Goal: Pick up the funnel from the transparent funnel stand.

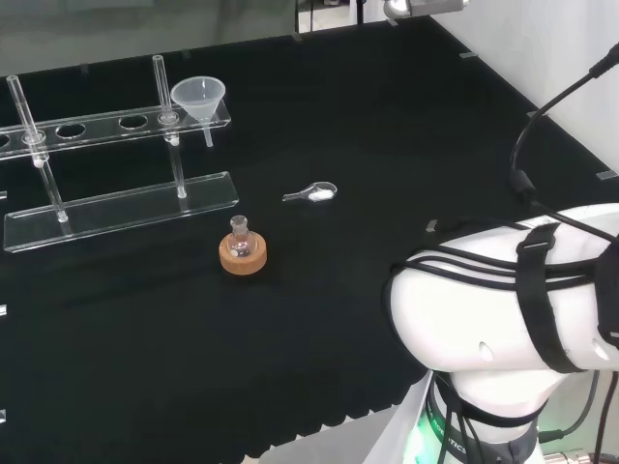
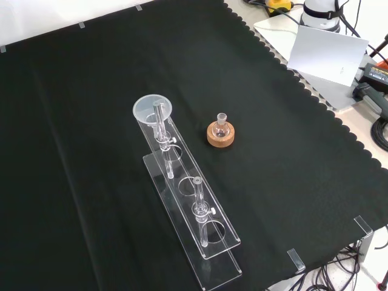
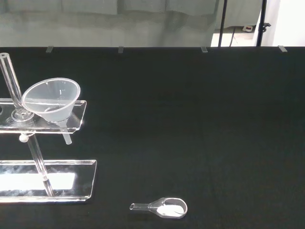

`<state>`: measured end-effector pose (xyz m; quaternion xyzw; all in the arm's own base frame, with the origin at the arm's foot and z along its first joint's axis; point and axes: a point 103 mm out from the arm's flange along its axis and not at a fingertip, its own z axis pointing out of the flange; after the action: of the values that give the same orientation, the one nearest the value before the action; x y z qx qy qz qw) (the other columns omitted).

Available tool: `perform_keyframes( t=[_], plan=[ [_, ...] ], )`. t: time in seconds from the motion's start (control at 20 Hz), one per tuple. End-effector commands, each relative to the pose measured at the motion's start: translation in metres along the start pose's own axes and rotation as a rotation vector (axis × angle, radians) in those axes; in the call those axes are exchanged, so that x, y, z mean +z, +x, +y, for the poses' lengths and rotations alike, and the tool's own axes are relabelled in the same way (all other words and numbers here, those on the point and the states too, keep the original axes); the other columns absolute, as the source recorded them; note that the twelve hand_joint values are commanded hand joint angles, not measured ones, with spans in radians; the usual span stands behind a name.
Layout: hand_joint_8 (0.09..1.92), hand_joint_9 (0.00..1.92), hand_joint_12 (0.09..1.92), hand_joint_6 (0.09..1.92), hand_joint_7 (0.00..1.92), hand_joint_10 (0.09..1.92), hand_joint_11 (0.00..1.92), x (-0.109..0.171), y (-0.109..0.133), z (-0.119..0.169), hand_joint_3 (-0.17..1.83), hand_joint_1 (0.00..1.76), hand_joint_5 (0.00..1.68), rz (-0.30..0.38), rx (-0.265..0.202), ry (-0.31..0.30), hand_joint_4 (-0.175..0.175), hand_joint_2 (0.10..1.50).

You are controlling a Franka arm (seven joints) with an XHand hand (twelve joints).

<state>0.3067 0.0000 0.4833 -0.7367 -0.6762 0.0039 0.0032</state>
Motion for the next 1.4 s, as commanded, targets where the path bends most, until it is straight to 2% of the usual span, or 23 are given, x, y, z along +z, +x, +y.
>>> perform_keyframes(
  t=[0.05, 0.15, 0.2, 0.45, 0.7, 0.95, 1.05, 1.2, 1.4],
  plan=[
    [0.09, 0.00, 0.34, 0.09, 0.00, 0.09, 0.00, 0.001, 0.002, 0.003, 0.36, 0.17, 0.00, -0.007, -0.002, -0.008, 0.039, 0.51],
    [0.09, 0.00, 0.13, 0.09, 0.00, 0.09, 0.00, 0.002, 0.005, 0.008, 0.23, 0.17, 0.00, -0.008, -0.010, -0.003, 0.038, 0.58],
    [0.09, 0.00, 0.09, 0.09, 0.00, 0.09, 0.00, 0.002, 0.007, 0.011, 0.19, 0.17, 0.00, -0.007, -0.015, 0.000, 0.037, 0.60],
    [0.09, 0.00, 0.09, 0.09, 0.00, 0.09, 0.00, 0.004, 0.016, 0.023, 0.14, 0.17, 0.00, -0.014, -0.046, -0.002, 0.035, 0.62],
    [0.09, 0.00, 0.09, 0.09, 0.00, 0.09, 0.00, 0.014, 0.022, 0.040, 0.14, 0.17, 0.00, 0.020, -0.083, 0.024, 0.033, 0.62],
    [0.09, 0.00, 0.09, 0.09, 0.00, 0.09, 0.00, 0.025, 0.034, 0.057, 0.13, 0.18, 0.00, 0.029, -0.098, 0.018, 0.031, 0.63],
    [0.09, 0.00, 0.09, 0.09, 0.00, 0.09, 0.00, 0.030, 0.039, 0.065, 0.13, 0.18, 0.00, 0.040, -0.104, 0.011, 0.030, 0.63],
    [0.09, 0.00, 0.09, 0.09, 0.00, 0.09, 0.00, 0.038, 0.048, 0.073, 0.13, 0.19, 0.00, 0.065, -0.116, -0.042, 0.033, 0.63],
    [0.09, 0.00, 0.09, 0.09, 0.00, 0.09, 0.00, 0.049, 0.062, 0.085, 0.12, 0.20, 0.00, 0.067, -0.119, -0.043, 0.038, 0.63]
  ],
)
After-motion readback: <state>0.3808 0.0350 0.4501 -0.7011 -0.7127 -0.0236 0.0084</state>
